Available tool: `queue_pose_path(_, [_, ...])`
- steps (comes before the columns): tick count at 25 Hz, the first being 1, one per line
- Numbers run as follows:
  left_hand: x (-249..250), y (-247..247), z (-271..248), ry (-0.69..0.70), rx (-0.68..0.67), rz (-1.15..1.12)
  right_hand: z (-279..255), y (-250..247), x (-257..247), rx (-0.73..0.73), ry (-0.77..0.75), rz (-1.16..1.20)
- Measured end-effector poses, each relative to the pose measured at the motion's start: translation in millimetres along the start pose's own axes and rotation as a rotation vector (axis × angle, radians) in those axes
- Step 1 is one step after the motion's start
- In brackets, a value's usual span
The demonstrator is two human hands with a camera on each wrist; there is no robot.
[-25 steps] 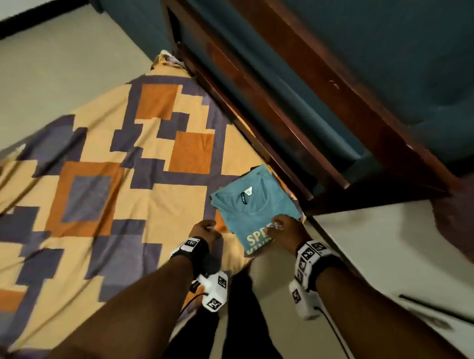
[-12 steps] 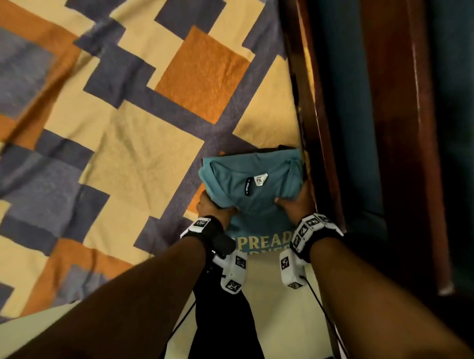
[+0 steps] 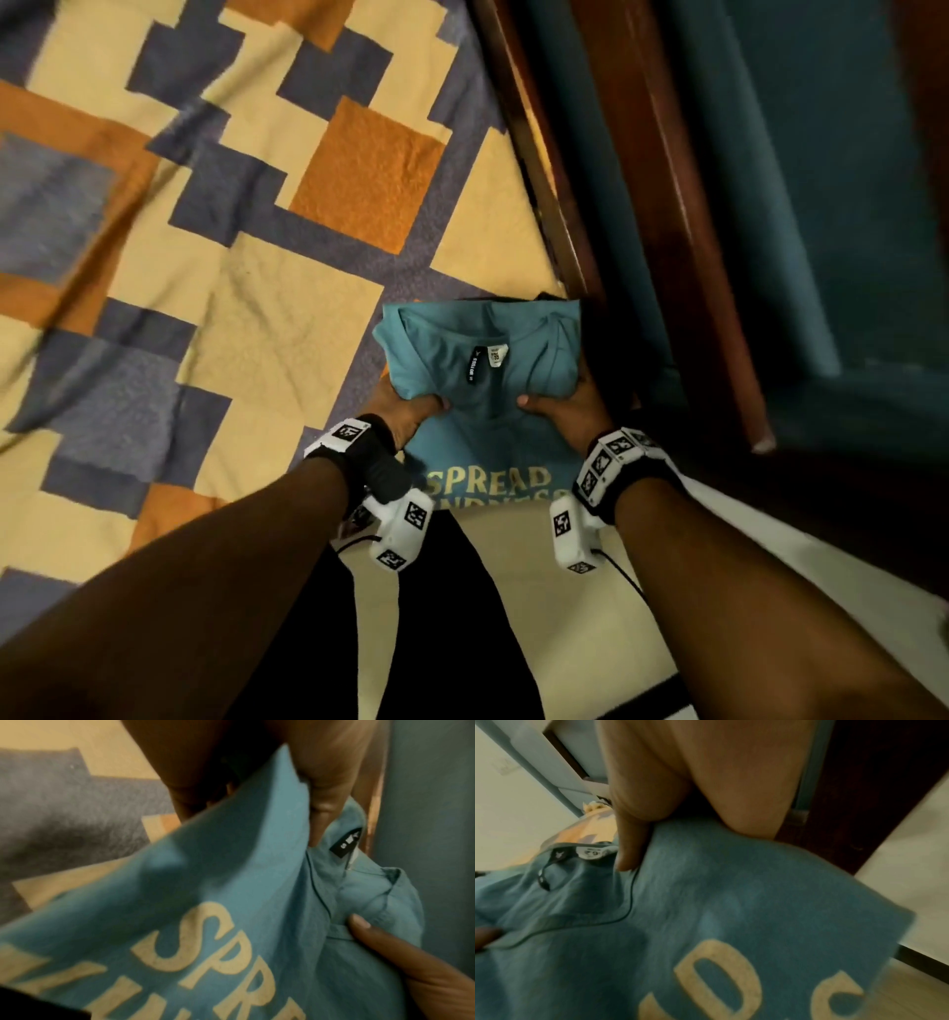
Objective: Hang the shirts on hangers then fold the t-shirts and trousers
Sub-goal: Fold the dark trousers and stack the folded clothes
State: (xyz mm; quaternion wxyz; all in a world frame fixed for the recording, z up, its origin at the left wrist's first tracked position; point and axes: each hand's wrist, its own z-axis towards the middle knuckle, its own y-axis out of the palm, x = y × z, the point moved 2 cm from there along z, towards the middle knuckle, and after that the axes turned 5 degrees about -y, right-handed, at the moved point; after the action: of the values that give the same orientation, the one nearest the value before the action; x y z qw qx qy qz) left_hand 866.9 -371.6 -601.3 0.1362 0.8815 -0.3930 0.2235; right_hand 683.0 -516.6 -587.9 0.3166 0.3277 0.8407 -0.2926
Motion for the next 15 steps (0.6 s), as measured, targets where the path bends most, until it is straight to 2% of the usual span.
queue_pose_path(2, [17, -2, -43, 0.076, -0.110, 0.092, -58, -8, -7, 0.059, 0.013, 0.120])
queue_pose_path(6, [34, -7, -126, 0.124, -0.287, 0.365, -184, -7, -2, 0.115, 0.123, 0.392])
queue_pose_path(11, [21, 34, -248, 0.201, -0.559, 0.610, -360, -5, 29, 0.456, 0.071, 0.668])
queue_pose_path(15, [-28, 98, -336, 0.188, -0.835, 0.860, -500, -8, 67, 0.736, 0.017, 0.812])
